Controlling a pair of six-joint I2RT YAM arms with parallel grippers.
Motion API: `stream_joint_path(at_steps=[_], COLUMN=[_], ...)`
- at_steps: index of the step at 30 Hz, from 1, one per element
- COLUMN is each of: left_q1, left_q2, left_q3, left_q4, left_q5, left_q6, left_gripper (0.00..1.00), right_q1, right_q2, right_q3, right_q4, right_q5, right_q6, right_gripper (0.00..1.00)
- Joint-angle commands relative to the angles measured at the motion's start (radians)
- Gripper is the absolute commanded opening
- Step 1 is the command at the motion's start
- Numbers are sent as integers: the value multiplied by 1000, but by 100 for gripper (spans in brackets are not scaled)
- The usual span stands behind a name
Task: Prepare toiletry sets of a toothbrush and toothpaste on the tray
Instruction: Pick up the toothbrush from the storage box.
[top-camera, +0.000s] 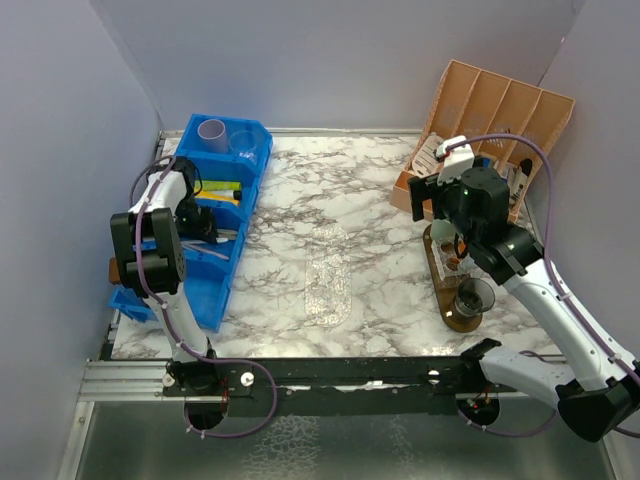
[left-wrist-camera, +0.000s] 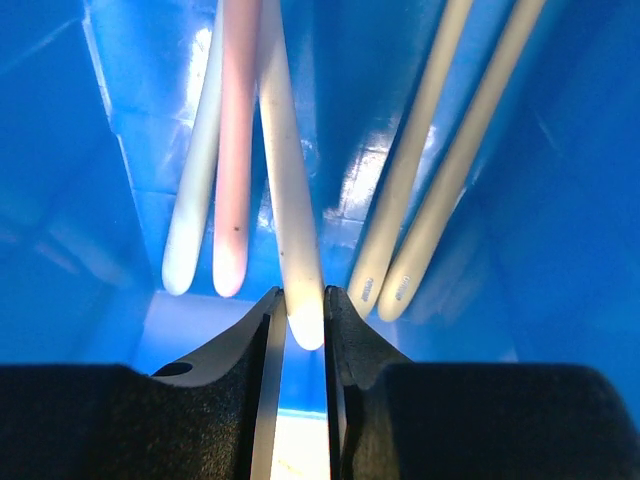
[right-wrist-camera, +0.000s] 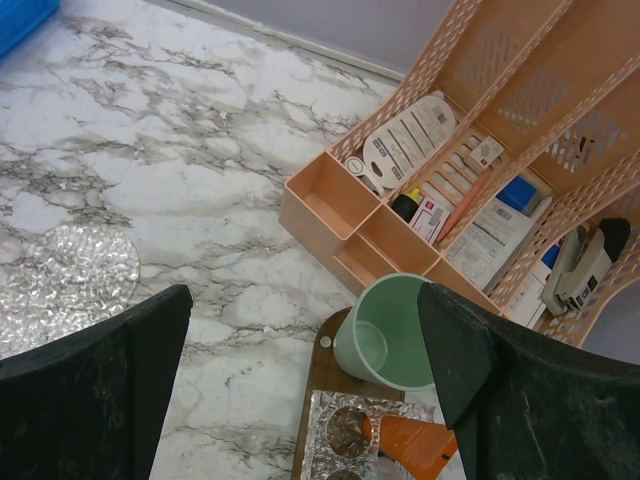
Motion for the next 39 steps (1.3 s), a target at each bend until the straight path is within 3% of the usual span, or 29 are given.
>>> stream_joint_path(at_steps=[1, 16, 24, 28, 33, 39], left_q1=[18, 18, 19, 32, 40, 59], left_q2=[-72, -168, -57, 3, 36, 82], left_q3=[59, 97, 127, 147, 114, 111], left_q4=[-43, -65, -39, -38, -15, 28], left_q5=[-76, -60, -28, -26, -42, -43], left_q6=[-16, -35, 85, 128, 119, 127], left_gripper=[0, 0, 0, 20, 33, 28], right_q1=[-7, -7, -7, -7, -7, -7], right_q2=[-23, -24, -34, -30, -30, -25], right_q3=[-11, -23, -31, -22, -15, -2], right_q4=[43, 49, 52, 45, 31, 20], right_q5=[-7, -55, -65, -53, -29, -15], right_q6=[-12, -16, -2, 19, 26, 25], right_gripper=[97, 97, 97, 97, 97, 97])
